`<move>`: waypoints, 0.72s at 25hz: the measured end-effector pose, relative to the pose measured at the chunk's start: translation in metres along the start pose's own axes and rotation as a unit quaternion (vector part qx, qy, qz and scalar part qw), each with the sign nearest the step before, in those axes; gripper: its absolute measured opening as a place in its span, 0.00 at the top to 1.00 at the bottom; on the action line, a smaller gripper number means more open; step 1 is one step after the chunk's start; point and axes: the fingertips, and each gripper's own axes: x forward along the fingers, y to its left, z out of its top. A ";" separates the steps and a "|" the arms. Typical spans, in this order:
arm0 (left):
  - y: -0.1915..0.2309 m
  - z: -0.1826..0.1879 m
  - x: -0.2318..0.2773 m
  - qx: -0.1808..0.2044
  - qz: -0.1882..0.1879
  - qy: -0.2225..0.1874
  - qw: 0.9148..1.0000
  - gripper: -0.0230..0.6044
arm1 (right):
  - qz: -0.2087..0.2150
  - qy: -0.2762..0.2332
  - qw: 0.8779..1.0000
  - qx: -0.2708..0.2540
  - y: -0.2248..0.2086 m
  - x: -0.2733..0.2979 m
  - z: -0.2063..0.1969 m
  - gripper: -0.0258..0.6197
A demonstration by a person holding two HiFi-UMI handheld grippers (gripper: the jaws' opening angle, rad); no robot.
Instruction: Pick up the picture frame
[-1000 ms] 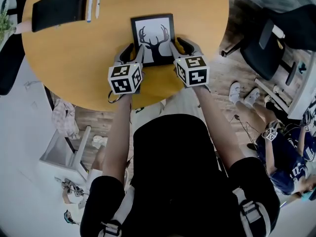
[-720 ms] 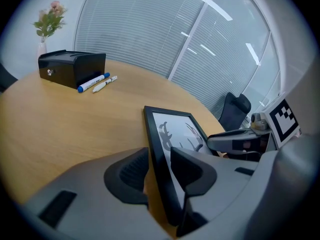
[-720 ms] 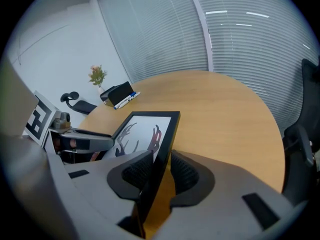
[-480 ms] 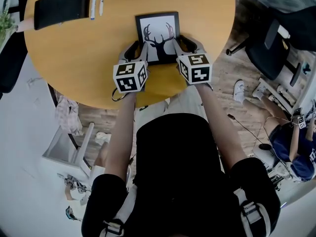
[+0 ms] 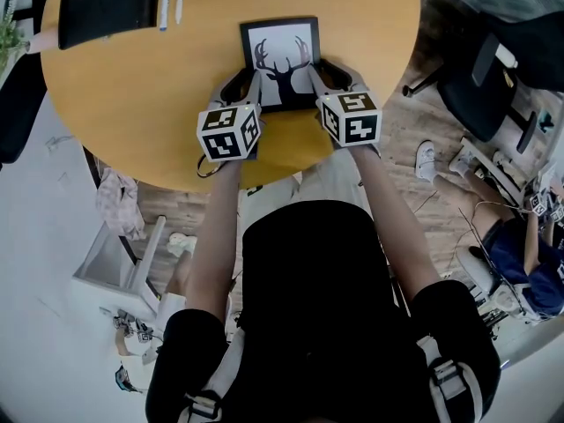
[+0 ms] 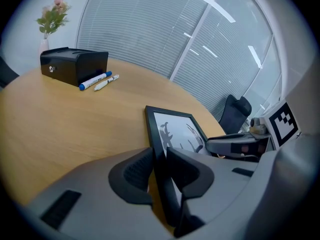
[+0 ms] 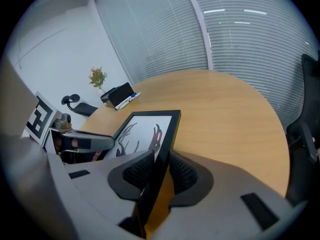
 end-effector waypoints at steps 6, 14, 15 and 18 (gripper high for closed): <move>0.001 -0.001 -0.001 0.001 -0.004 0.007 1.000 0.81 | 0.000 0.006 1.000 0.005 0.000 0.001 0.000 0.80; -0.004 0.000 -0.015 -0.001 -0.003 -0.005 1.000 0.81 | 0.006 -0.001 1.000 -0.001 0.007 -0.010 0.003 0.80; -0.007 0.000 -0.017 -0.002 -0.002 -0.008 1.000 0.81 | 0.006 -0.003 1.000 -0.003 0.007 -0.014 0.004 0.81; -0.019 0.002 -0.026 -0.004 0.001 -0.017 1.000 0.81 | 0.012 -0.011 1.000 -0.008 0.005 -0.027 0.008 0.81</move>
